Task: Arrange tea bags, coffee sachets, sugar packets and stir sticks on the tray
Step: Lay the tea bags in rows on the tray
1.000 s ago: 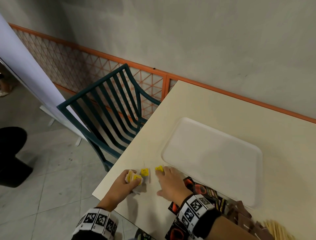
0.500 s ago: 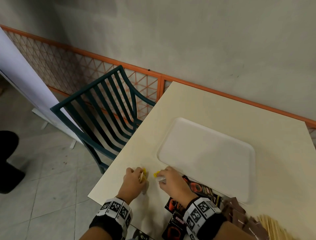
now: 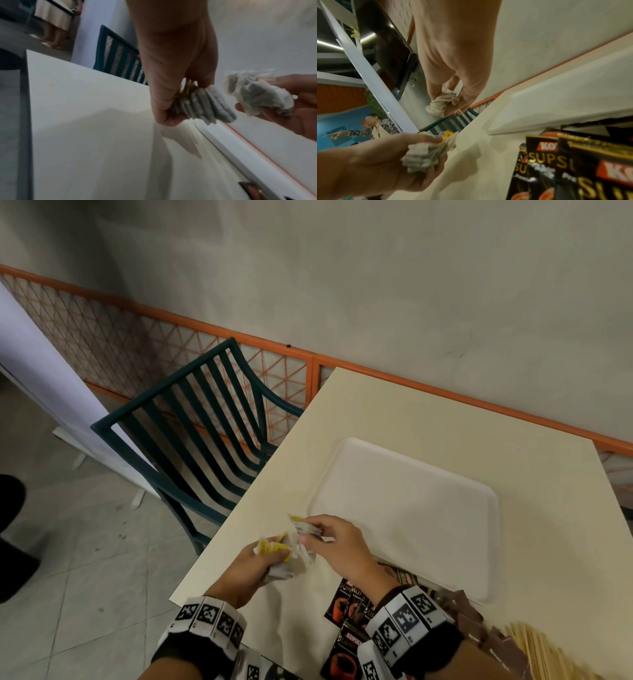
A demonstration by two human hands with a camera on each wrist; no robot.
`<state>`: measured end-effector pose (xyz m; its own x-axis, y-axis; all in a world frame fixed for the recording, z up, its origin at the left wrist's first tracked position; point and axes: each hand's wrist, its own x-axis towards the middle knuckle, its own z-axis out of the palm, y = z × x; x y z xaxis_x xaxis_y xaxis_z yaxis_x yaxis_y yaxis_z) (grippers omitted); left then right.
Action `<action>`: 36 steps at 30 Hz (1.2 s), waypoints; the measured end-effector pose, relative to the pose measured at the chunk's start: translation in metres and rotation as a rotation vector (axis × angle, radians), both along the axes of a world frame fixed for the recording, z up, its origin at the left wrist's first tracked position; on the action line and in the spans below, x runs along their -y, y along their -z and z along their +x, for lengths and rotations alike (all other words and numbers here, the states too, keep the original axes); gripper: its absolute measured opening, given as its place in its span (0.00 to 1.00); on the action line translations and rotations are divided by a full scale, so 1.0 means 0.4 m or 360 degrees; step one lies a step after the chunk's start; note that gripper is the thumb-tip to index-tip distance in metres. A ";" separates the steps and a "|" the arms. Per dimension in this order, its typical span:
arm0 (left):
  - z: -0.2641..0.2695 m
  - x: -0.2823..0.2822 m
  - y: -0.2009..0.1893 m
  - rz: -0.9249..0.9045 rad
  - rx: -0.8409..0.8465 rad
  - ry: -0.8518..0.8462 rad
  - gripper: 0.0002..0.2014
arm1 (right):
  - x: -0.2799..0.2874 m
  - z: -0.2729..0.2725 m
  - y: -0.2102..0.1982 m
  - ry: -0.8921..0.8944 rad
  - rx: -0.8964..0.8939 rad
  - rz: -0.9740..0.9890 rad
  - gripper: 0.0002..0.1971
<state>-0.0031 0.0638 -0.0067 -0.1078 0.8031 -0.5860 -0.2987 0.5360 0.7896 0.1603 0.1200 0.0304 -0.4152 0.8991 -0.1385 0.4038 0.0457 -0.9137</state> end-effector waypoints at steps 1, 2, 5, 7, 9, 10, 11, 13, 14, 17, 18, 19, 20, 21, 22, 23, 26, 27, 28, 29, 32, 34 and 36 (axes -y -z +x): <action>0.003 -0.001 -0.011 -0.0016 0.0062 0.0023 0.06 | 0.009 -0.008 -0.001 -0.0021 -0.0025 0.0012 0.15; 0.008 -0.003 -0.024 -0.0027 0.0128 0.0036 0.05 | 0.018 -0.016 -0.002 -0.0051 -0.0030 0.0040 0.16; 0.019 -0.009 -0.048 -0.0002 0.0294 0.0072 0.07 | 0.042 -0.027 0.007 -0.0169 0.0060 0.0208 0.17; 0.026 -0.011 -0.058 -0.0033 0.0418 -0.0015 0.12 | 0.052 -0.023 0.008 -0.0193 0.0090 0.0263 0.17; 0.037 -0.012 -0.069 -0.0052 0.0560 -0.0087 0.15 | 0.057 -0.015 0.013 -0.0205 0.0126 0.0279 0.18; 0.042 -0.012 -0.074 -0.0055 0.0621 -0.0109 0.17 | 0.057 -0.010 0.016 -0.0224 0.0141 0.0291 0.17; 0.048 -0.013 -0.079 -0.0051 0.0647 -0.0114 0.21 | 0.059 -0.004 0.019 -0.0244 0.0161 0.0306 0.17; 0.061 -0.011 -0.086 -0.0033 0.0627 -0.0033 0.22 | 0.063 0.009 0.023 -0.0273 0.0203 0.0333 0.16; 0.071 -0.009 -0.089 -0.0011 0.0590 0.0017 0.18 | 0.065 0.016 0.026 -0.0298 0.0238 0.0355 0.15; 0.096 0.001 -0.083 0.0044 0.0481 0.0072 0.13 | 0.068 0.046 0.017 -0.0333 0.0389 0.0413 0.17; 0.101 0.004 -0.080 0.0053 0.0464 0.0081 0.15 | 0.066 0.059 0.009 -0.0316 0.0348 0.0366 0.18; 0.107 0.007 -0.081 0.0058 0.0453 0.0095 0.17 | 0.062 0.072 0.000 -0.0282 0.0249 0.0286 0.18; 0.115 0.010 -0.083 0.0068 0.0450 0.0103 0.18 | 0.058 0.087 -0.011 -0.0234 0.0135 0.0207 0.17; 0.124 0.014 -0.086 0.0084 0.0440 0.0115 0.18 | 0.054 0.100 -0.016 -0.0168 0.0043 0.0139 0.15; 0.135 0.017 -0.087 0.0099 0.0425 0.0126 0.17 | 0.050 0.111 -0.024 -0.0106 -0.0039 0.0068 0.12; 0.145 0.020 -0.087 0.0114 0.0407 0.0133 0.16 | 0.045 0.121 -0.025 -0.0048 -0.0116 -0.0016 0.10; 0.174 0.029 -0.089 0.0147 0.0363 0.0187 0.14 | 0.038 0.143 -0.017 0.0022 -0.0244 -0.0293 0.09; 0.183 0.030 -0.092 0.0141 0.0357 0.0203 0.14 | 0.037 0.150 -0.014 0.0009 -0.0260 -0.0379 0.11; 0.191 0.031 -0.094 0.0135 0.0344 0.0211 0.15 | 0.036 0.158 -0.013 -0.0008 -0.0281 -0.0455 0.13; 0.199 0.034 -0.096 0.0137 0.0339 0.0224 0.15 | 0.036 0.166 -0.013 -0.0023 -0.0311 -0.0513 0.14; 0.209 0.044 -0.090 0.0151 0.0316 0.0255 0.28 | 0.039 0.186 -0.011 -0.0045 -0.0346 -0.0580 0.14; 0.205 0.048 -0.080 0.0178 0.0313 0.0278 0.43 | 0.040 0.194 -0.005 -0.0026 -0.0323 -0.0580 0.11; 0.201 0.046 -0.072 0.0210 0.0333 0.0288 0.46 | 0.041 0.198 0.002 0.0005 -0.0324 -0.0609 0.09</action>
